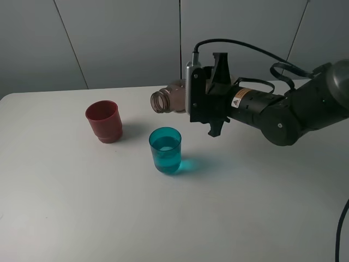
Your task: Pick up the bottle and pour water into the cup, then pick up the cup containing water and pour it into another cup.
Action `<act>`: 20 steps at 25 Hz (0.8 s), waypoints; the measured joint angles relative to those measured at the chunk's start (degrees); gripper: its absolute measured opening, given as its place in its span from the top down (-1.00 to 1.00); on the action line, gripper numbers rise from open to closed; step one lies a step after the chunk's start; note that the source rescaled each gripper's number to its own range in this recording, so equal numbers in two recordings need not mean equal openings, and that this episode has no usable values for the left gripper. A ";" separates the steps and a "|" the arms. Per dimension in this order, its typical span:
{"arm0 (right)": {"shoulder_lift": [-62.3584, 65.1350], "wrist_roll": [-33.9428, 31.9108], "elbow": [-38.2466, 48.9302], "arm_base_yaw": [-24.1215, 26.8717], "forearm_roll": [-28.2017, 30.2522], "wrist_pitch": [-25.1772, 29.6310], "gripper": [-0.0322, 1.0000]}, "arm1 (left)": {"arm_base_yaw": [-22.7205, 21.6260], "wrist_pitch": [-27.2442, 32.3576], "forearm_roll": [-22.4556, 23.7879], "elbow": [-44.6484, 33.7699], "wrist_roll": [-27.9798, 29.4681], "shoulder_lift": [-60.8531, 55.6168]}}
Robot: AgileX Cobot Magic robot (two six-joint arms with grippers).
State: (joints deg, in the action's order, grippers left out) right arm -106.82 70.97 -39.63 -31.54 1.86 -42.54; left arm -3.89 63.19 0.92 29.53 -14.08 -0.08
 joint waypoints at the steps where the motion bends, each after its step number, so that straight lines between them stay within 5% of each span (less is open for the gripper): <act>1: 0.00 -5.37 0.00 0.30 0.00 0.00 0.84 | 0.00 0.00 0.00 0.00 0.00 0.00; 10: 0.00 -55.10 -0.42 11.08 1.90 -0.95 0.84 | 0.00 0.00 0.00 0.00 0.00 0.00; 20: -9.12 -68.63 -10.15 20.08 2.95 -1.43 0.84 | 0.00 0.00 0.00 0.00 0.00 0.00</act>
State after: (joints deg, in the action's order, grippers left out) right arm -115.94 2.34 -49.78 -11.46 4.81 -43.97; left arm -3.89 63.19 0.92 29.53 -14.08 -0.08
